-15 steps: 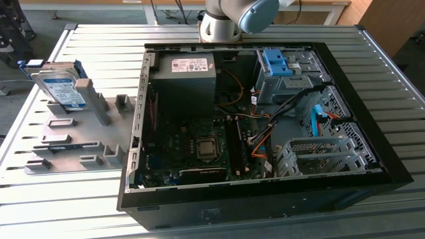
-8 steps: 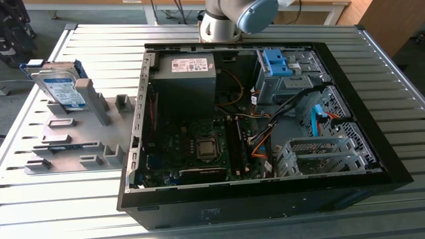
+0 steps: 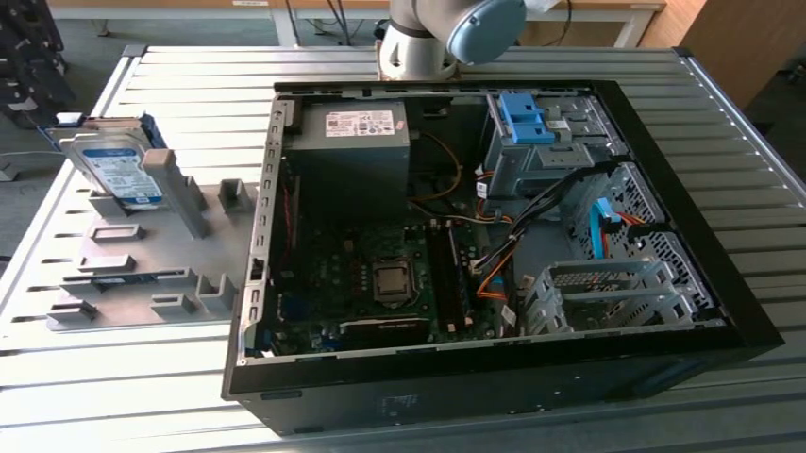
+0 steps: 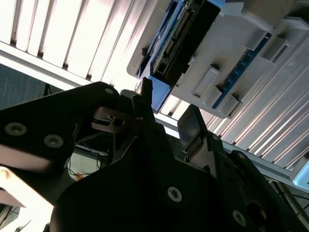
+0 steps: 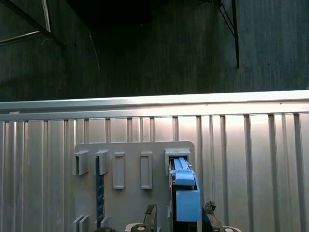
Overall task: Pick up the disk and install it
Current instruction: 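Pick up the disk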
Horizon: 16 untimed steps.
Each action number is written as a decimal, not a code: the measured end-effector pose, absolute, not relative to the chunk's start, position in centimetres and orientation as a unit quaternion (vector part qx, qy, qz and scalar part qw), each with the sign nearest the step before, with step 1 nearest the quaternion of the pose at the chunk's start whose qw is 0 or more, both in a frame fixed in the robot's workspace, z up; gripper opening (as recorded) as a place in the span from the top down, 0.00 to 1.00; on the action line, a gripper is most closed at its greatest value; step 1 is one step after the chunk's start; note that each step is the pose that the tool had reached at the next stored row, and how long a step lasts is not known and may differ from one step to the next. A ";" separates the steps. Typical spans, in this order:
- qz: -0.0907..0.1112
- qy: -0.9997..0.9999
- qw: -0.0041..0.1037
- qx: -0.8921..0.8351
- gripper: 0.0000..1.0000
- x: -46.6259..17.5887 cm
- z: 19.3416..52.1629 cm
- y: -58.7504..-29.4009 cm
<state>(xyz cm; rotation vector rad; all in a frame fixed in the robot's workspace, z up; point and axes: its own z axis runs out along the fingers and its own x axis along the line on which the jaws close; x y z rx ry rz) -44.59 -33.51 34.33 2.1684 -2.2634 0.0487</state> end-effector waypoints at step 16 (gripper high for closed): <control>0.018 -0.712 0.001 0.702 0.44 -44.9 31.9 -33.5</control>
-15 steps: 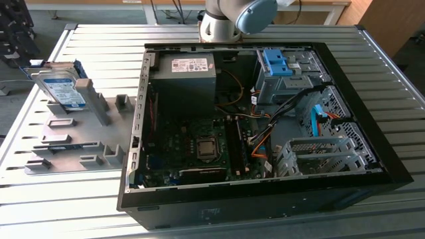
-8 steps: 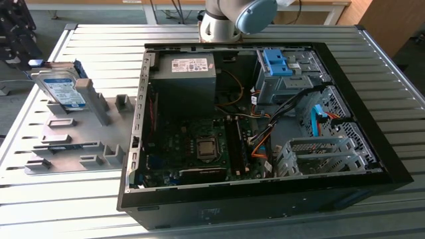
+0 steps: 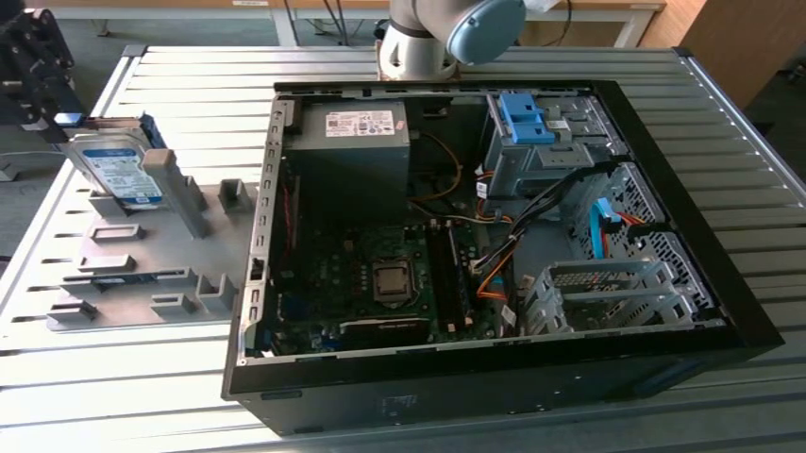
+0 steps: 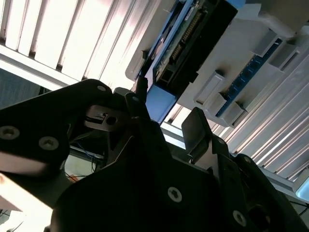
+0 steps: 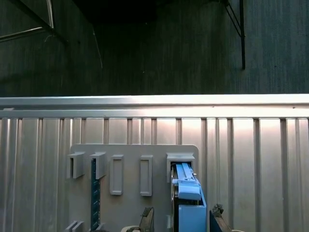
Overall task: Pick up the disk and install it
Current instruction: 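Pick up the disk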
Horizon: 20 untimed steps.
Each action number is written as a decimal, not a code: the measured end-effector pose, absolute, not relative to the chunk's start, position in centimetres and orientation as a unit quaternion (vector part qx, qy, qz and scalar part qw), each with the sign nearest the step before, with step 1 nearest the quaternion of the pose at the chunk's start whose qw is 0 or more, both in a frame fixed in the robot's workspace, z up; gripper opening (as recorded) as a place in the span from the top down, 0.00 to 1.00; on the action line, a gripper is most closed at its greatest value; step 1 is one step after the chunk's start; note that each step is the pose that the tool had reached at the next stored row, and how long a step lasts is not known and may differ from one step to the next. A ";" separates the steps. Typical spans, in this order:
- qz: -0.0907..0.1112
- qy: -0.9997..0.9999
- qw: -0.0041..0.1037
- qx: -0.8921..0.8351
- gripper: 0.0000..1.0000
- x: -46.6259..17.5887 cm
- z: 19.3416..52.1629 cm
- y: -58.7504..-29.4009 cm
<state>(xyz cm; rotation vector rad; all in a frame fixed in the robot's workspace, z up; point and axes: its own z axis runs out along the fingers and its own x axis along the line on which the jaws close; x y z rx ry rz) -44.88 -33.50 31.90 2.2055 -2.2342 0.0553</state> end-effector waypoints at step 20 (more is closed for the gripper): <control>0.018 -0.717 0.001 0.697 0.52 -45.0 30.5 -33.0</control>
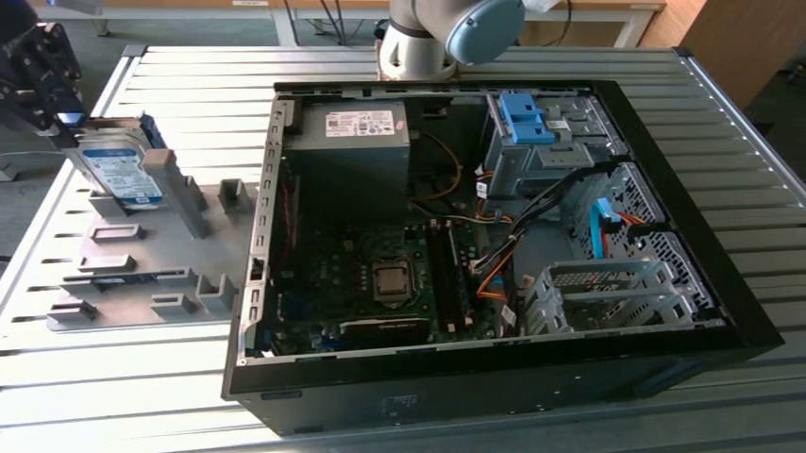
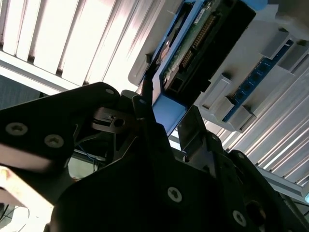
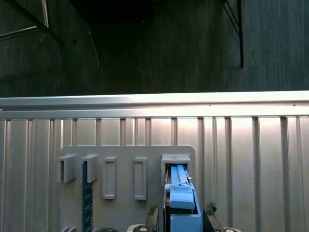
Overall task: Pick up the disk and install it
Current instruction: 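Pick up the disk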
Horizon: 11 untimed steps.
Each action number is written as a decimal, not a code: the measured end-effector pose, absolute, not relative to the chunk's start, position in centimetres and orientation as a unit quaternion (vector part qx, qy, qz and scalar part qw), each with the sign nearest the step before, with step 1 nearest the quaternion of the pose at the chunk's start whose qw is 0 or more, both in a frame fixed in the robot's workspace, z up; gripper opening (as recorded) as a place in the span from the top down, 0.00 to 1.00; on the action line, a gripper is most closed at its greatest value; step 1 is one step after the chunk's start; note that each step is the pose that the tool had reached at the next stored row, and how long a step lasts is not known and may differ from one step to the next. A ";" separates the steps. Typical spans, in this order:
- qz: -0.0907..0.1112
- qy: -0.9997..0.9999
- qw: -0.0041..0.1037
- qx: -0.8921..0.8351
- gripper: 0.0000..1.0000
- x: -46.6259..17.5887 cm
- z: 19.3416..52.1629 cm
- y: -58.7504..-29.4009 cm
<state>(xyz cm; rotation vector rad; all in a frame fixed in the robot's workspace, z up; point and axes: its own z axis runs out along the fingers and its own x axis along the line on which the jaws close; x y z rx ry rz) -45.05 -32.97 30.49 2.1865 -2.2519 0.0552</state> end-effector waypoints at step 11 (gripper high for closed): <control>0.017 -0.727 0.002 0.686 0.61 -45.1 30.1 -33.1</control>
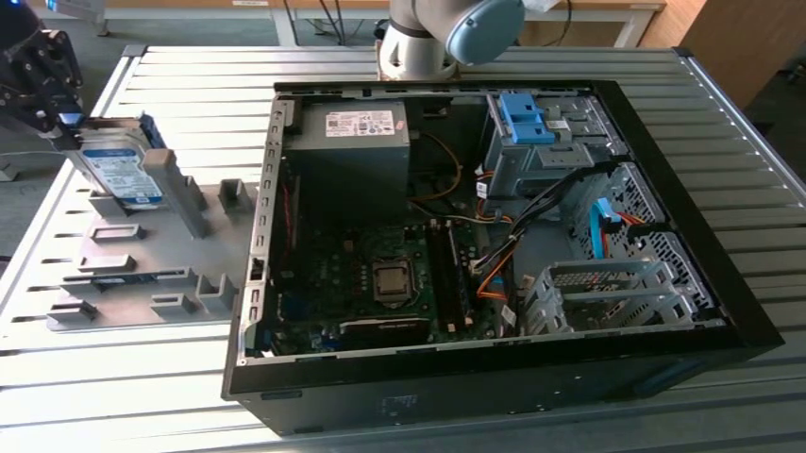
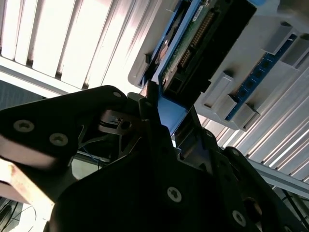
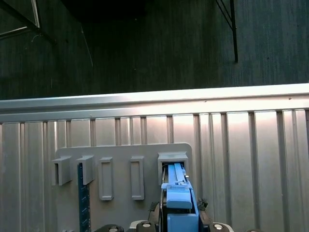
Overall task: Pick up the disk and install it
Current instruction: 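Pick up the disk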
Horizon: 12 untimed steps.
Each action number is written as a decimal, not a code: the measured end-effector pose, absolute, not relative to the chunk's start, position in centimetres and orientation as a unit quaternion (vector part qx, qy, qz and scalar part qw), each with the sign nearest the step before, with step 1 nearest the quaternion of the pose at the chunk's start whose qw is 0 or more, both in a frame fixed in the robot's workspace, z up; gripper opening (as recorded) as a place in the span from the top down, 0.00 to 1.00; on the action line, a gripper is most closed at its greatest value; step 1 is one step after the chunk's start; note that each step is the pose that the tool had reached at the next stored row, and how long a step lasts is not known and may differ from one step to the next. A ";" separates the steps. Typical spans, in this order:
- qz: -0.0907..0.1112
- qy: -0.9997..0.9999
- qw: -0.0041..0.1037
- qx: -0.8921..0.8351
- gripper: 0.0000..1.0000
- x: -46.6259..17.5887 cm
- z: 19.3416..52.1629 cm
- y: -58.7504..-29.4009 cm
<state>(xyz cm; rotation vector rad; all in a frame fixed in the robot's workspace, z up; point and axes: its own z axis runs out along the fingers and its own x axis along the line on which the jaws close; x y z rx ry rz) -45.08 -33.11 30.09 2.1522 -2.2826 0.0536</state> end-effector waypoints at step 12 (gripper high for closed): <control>0.017 -0.727 0.002 0.687 0.64 -45.1 30.1 -33.2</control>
